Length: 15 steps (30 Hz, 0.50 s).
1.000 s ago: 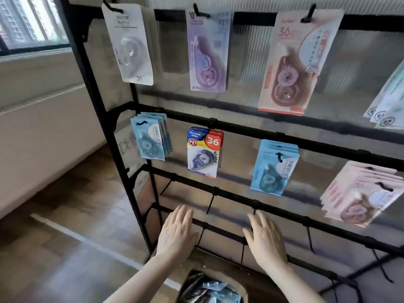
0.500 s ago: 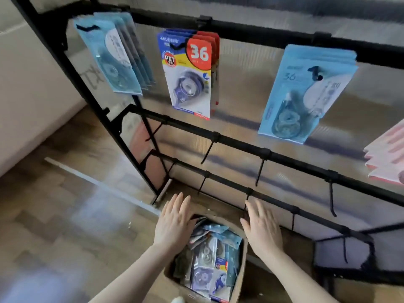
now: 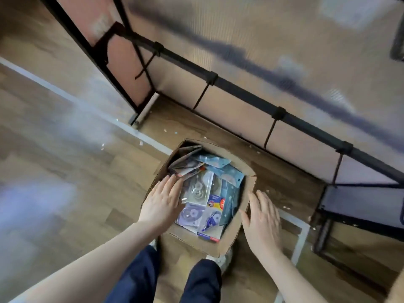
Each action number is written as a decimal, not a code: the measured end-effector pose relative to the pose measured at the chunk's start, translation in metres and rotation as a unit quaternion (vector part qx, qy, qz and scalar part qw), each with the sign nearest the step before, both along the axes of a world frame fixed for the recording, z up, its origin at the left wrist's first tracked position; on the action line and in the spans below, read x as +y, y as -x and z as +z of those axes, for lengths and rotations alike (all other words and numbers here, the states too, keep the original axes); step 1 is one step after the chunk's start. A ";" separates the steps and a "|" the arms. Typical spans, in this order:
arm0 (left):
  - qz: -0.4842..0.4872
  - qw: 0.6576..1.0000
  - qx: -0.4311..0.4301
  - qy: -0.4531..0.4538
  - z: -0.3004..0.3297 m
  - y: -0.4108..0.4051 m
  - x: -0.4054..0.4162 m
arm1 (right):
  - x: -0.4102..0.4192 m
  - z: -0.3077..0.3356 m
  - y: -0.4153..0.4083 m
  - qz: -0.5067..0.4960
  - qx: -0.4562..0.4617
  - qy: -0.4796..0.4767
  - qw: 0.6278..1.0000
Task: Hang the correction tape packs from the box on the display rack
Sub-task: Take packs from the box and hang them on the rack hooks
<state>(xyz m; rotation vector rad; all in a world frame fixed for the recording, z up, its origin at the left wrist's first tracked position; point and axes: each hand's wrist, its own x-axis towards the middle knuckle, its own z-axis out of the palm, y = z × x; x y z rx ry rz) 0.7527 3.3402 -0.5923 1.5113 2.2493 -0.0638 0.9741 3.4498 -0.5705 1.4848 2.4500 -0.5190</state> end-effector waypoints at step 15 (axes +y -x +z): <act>-0.057 0.996 -0.034 0.058 -0.142 0.011 0.018 | -0.014 -0.117 0.009 -0.029 -0.060 0.099 0.993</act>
